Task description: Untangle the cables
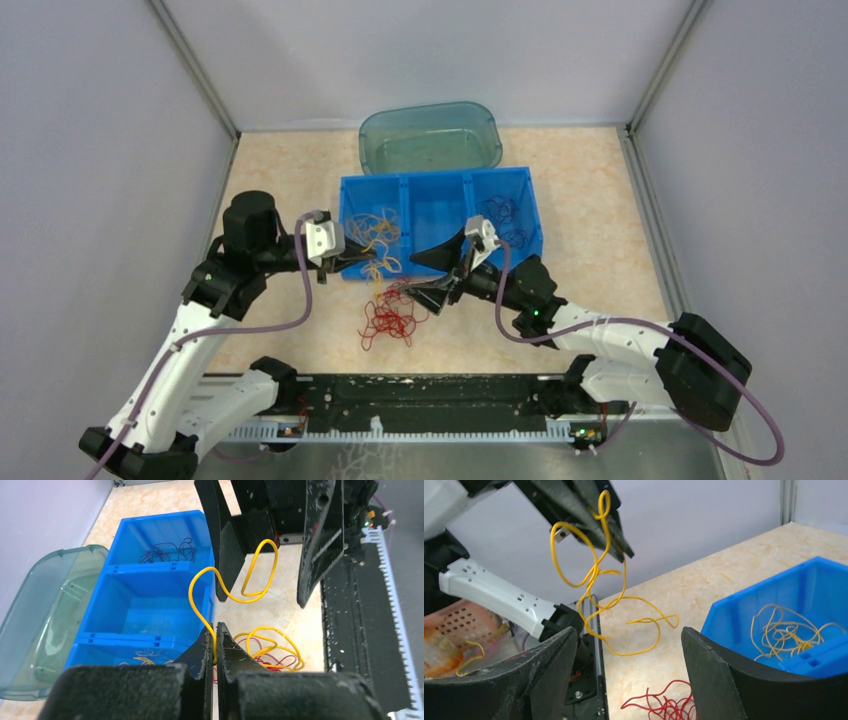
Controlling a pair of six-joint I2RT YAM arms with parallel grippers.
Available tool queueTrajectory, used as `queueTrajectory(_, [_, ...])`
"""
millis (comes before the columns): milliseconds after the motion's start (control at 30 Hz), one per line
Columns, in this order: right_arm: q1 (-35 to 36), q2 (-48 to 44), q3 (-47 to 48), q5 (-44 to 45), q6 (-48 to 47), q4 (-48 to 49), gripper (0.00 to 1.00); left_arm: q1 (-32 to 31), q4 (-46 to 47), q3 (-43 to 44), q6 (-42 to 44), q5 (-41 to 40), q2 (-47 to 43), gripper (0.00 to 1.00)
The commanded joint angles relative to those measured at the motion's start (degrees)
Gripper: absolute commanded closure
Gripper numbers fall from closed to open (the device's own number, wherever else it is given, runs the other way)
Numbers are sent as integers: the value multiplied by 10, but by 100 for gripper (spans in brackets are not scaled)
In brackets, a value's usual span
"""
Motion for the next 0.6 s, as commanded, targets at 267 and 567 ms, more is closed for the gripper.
queueTrajectory(267, [46, 162, 125, 12, -79, 56, 25, -3, 58, 55, -134, 30, 11, 99])
queueTrajectory(567, [61, 176, 18, 150, -76, 45, 24, -3, 81, 81, -92, -236, 110, 99])
